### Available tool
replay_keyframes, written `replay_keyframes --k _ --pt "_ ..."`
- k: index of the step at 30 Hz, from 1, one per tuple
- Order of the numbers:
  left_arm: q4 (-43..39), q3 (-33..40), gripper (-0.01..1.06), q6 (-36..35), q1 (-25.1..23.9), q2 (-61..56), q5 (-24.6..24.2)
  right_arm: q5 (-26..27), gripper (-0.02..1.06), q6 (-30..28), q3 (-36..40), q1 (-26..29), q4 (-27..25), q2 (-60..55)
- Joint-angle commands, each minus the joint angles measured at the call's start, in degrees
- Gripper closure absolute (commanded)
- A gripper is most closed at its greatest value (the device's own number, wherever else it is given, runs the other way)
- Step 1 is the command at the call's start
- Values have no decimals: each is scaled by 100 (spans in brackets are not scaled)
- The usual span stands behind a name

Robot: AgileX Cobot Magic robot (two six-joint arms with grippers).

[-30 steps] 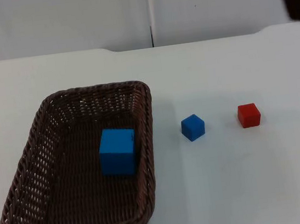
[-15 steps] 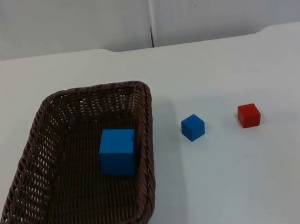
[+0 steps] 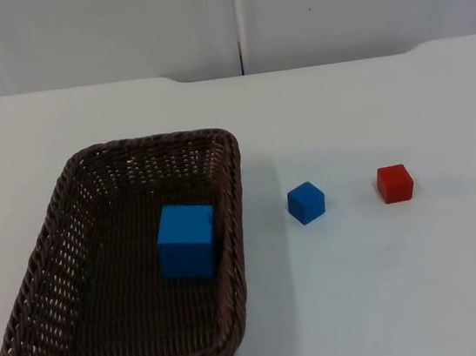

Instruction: Pick up the basket with the left hand and place the largest block into the basket with the right hand.

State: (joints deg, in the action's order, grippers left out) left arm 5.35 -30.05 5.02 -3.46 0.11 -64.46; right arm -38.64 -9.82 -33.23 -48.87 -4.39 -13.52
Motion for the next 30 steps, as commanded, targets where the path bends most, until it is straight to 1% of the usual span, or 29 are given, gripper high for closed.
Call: replay_keyframes --k 1,4,5,8,9,11,12,13,14,15,17,18,19,21,24,27,30 --pt "-11 91 0 -103 10 -11 214 -243 24 63 27 36 75 200" --pt "-97 174 0 -223 10 -11 287 -602 24 63 27 36 138 503" --pt "-97 174 0 -223 10 -11 287 -602 24 63 27 36 138 503" --pt "-124 174 0 -251 10 -11 287 -886 24 63 27 36 138 787" --pt "-124 174 0 -251 10 -11 287 -886 24 63 27 36 138 787" --pt "-123 174 0 -262 10 -11 287 -1128 24 115 27 36 224 976" --pt "-123 174 0 -262 10 -11 287 -1230 24 209 27 36 338 1072" --pt "-123 174 0 -262 10 -11 287 -1344 24 459 27 36 552 1206" --pt "-123 174 0 -262 10 -11 287 -1344 24 459 27 36 552 1206" --pt "-123 174 0 -262 10 -11 287 -1422 24 649 27 36 719 1312" --pt "-135 174 0 -287 10 -11 287 -1670 24 904 27 36 992 1352" --pt "-145 174 0 -299 10 -11 287 -1831 24 982 27 36 1051 1352" --pt "-145 174 0 -299 10 -11 287 -1831 24 982 27 36 1051 1352" --pt "-145 174 0 -299 10 -11 287 -2100 24 982 43 36 1051 1352" --pt "-145 174 0 -299 10 -11 287 -2121 24 982 162 36 956 1352" --pt "-145 174 0 -299 10 -11 287 -2304 24 734 371 36 670 1352" --pt "-145 174 0 -299 10 -11 287 -2316 24 677 369 36 551 1352"
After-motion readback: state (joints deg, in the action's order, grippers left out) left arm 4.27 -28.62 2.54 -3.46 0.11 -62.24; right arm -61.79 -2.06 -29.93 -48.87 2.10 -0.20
